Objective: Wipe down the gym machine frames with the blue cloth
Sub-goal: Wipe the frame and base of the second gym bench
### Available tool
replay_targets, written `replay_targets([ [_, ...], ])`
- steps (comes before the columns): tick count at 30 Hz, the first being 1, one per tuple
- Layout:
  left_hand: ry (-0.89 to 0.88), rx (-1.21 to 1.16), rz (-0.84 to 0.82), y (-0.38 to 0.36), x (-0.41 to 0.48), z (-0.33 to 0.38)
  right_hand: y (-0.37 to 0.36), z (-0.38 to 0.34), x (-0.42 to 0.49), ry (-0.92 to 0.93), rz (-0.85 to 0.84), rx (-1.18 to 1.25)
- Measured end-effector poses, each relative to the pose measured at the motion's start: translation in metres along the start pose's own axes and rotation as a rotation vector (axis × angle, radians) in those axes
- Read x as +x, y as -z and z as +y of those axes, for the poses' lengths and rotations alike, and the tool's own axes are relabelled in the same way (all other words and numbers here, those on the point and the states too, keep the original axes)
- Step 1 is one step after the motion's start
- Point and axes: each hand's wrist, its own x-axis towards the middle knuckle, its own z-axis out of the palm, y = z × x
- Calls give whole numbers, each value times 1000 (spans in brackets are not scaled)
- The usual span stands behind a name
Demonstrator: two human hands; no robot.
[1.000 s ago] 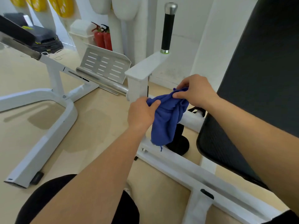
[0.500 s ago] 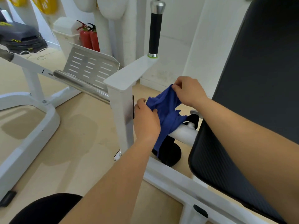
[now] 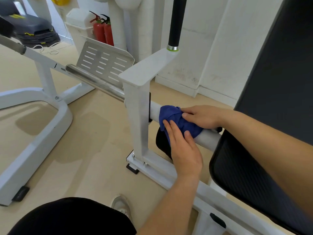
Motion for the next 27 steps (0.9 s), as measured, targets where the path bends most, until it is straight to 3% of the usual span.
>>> replay_targets([
  [3, 44, -67, 44, -7, 13, 0, -4, -4, 9, 30, -29, 168],
  [10, -18, 116, 80, -7, 55, -26, -9, -29, 59, 55, 3, 201],
  [17, -73, 124, 29, -3, 38, -25, -17, -21, 42, 35, 26, 242],
  [20, -151, 163, -60, 1, 17, -31, -23, -8, 24, -19, 21, 106],
  [23, -289, 370, -97, 13, 21, -40, -30, -3, 9, -90, 42, -3],
  [27, -508, 550, -217, 32, 64, -42, -35, -18, 8, -117, 147, 76],
])
